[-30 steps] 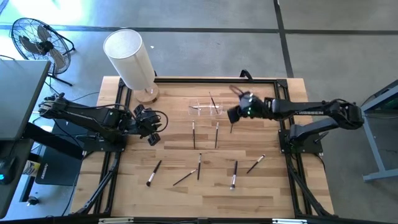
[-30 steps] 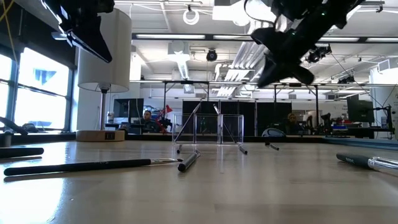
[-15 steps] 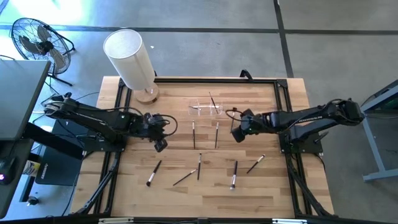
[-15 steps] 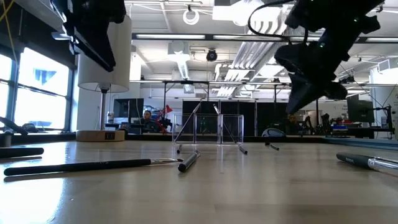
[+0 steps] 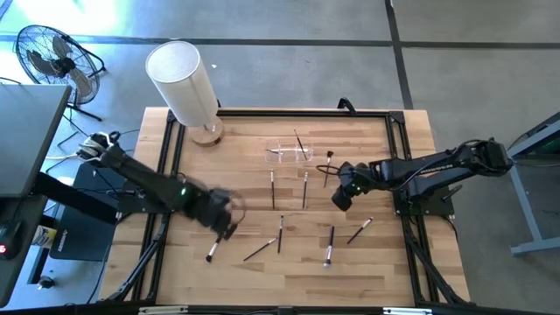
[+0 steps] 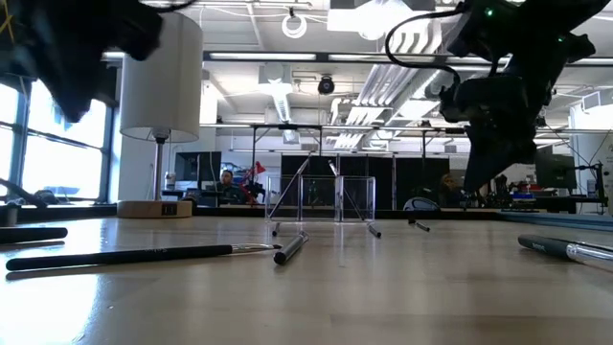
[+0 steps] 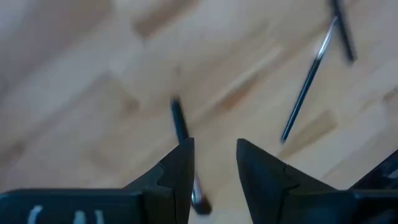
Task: Put items in baskets/containers
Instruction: Put the black blush brush into the transparent organizer
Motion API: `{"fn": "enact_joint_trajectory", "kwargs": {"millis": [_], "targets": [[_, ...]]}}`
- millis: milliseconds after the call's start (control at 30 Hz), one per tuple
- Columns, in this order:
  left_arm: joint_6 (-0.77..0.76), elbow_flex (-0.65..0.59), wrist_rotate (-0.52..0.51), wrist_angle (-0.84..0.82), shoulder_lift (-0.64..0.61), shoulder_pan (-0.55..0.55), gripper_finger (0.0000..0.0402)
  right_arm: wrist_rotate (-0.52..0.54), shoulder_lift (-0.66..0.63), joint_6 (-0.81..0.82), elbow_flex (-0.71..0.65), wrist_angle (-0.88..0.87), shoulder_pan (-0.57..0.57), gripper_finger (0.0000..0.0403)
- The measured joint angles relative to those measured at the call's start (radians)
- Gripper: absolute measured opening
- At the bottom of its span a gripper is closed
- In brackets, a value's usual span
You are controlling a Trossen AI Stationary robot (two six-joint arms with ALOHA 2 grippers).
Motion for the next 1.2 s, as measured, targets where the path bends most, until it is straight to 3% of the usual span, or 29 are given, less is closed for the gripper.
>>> {"fn": "enact_joint_trajectory", "kwargs": {"millis": [200, 333, 533, 1033, 1133, 1200], "targets": [[-0.269, -0.010, -0.019, 0.059, 0.080, -0.213, 0.0115, -0.027, 0.000, -0.061, 0.000, 0.056, 0.000, 0.0003], [-0.363, -0.010, -0.017, 0.121, 0.162, -0.270, 0.0115, -0.039, 0.000, -0.071, 0.000, 0.100, 0.000, 0.0002], [-0.421, -0.011, 0.098, 0.122, 0.274, -0.278, 0.0115, -0.040, 0.000, -0.071, 0.000, 0.165, 0.000, 0.0003], [-0.431, -0.007, 0.234, 0.198, 0.412, -0.274, 0.0115, -0.045, 0.000, -0.071, 0.000, 0.182, 0.000, 0.0004], [-0.422, -0.009, 0.240, 0.217, 0.414, -0.271, 0.0098, -0.045, 0.000, -0.074, 0.000, 0.185, 0.000, 0.0003], [-0.411, -0.010, 0.258, 0.231, 0.407, -0.255, 0.0063, -0.041, 0.000, -0.090, 0.001, 0.189, 0.000, 0.0001]]}}
